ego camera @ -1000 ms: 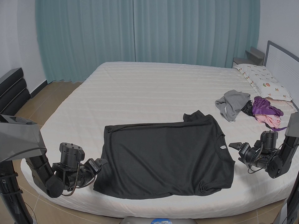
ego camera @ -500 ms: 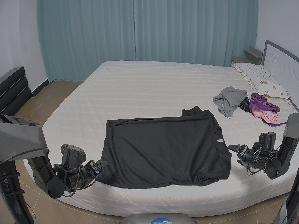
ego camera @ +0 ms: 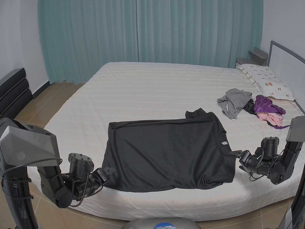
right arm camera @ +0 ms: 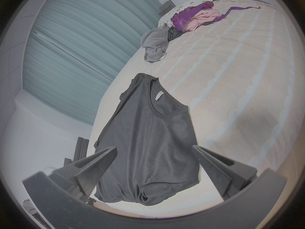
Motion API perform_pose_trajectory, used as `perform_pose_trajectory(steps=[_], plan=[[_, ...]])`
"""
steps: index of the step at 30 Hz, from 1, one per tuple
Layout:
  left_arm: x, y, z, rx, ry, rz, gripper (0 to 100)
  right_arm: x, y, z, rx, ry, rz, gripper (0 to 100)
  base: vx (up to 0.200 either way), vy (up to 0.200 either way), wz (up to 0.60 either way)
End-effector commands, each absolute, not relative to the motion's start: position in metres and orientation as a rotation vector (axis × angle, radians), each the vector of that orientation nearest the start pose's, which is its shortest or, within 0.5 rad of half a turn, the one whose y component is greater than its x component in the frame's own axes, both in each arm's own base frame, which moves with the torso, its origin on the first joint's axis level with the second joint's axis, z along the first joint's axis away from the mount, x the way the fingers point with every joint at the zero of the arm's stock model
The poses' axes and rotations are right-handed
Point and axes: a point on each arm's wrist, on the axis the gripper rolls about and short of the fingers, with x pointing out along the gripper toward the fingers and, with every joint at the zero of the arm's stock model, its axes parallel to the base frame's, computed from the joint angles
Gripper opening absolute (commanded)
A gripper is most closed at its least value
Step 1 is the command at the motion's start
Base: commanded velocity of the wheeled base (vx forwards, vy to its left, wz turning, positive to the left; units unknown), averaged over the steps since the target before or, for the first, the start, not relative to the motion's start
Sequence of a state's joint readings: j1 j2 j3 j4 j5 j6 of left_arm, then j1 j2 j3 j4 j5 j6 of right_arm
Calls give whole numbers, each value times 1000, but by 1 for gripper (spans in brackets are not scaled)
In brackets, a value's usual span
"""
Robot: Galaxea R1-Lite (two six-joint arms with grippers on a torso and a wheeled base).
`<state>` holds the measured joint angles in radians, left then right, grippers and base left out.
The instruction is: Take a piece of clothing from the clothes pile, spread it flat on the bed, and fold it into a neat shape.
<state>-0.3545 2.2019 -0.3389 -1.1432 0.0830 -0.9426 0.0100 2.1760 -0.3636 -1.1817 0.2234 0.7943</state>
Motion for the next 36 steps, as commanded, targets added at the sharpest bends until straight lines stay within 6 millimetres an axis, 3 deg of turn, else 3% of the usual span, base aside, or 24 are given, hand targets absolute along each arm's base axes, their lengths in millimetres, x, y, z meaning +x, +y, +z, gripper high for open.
perform_pose_trajectory(steps=[1, 10, 15, 16, 22, 30, 36], plan=[[253, -99, -36, -684, 828, 107, 100, 285, 9, -6, 830, 703, -39, 100, 0, 0, 0], [257, -102, -46, -614, 819, 130, 100, 285, 9, -8, 831, 709, -41, 100, 0, 0, 0], [277, -103, -50, -620, 759, 165, 100, 285, 9, -8, 829, 710, -41, 100, 0, 0, 0], [278, -102, -50, -621, 756, 168, 0, 285, 9, -8, 829, 709, -41, 100, 0, 0, 0], [271, -98, -47, -621, 762, 177, 0, 284, 9, -11, 817, 719, -55, 100, 0, 0, 0], [281, -85, -7, -760, 620, 187, 0, 273, 2, -15, 784, 750, -96, 100, 0, 0, 0], [279, -82, -8, -766, 626, 196, 0, 270, 3, -25, 736, 789, -105, 100, 0, 0, 0]])
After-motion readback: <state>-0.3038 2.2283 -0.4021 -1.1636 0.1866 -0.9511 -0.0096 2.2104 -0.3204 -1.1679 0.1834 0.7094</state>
